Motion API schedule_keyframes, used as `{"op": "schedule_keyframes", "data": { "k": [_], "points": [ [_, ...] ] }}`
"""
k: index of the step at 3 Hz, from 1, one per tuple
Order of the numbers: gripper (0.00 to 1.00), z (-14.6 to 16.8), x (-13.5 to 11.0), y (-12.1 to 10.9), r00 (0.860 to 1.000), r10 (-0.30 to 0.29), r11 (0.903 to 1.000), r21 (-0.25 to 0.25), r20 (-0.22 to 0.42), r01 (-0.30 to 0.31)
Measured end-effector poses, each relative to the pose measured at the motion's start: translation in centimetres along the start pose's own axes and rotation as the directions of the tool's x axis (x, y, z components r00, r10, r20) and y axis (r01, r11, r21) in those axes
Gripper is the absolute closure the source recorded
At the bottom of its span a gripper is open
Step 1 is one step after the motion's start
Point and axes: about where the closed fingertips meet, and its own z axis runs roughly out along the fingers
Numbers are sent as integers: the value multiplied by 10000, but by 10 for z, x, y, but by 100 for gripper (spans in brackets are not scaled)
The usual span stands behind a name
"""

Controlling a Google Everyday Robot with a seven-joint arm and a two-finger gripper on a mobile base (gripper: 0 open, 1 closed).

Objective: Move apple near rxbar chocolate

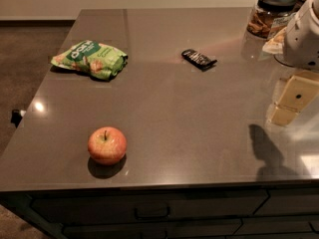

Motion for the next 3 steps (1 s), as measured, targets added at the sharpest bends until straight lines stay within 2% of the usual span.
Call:
{"op": "schedule_keyframes", "data": {
  "k": [1,2,3],
  "points": [
    [0,0,0,0,10000,0,10000,-1,1,0],
    [0,11,-19,11,9983,-209,9994,-264,538,223],
    [0,39,-66,34,9852,-726,9907,-1030,1555,893]
  ]
}}
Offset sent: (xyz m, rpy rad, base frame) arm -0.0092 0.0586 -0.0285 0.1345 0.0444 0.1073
